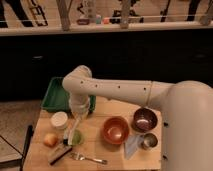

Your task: Place brush in plastic cup

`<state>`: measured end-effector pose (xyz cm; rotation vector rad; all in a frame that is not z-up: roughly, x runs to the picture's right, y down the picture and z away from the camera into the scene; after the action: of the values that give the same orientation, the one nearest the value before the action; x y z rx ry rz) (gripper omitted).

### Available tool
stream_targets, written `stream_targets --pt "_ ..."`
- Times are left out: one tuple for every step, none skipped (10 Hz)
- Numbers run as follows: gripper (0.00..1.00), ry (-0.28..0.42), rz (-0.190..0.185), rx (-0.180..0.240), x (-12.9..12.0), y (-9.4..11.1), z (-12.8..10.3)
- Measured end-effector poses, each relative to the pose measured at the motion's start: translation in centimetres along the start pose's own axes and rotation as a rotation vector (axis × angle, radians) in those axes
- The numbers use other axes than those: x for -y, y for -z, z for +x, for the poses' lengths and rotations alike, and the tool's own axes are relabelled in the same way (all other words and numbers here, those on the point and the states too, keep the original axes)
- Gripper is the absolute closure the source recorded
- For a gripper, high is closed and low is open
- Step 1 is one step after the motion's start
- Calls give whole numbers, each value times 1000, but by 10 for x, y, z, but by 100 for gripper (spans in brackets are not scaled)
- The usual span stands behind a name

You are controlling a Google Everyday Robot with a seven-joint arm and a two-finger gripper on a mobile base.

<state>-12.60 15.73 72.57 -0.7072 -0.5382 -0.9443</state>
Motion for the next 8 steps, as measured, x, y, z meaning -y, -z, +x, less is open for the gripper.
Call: stream_targets --pt "100 6 1 6 1 0 -1" --pt "100 9 3 8 1 1 -2" --pt "100 12 3 9 1 1 -3" --pt "100 16 5 9 3 3 -3" --pt "100 19 7 9 3 5 -4" --pt "100 21 8 9 4 5 -4" --pt "100 23 9 10 4 6 -5" --pt "100 25 9 11 5 7 -5"
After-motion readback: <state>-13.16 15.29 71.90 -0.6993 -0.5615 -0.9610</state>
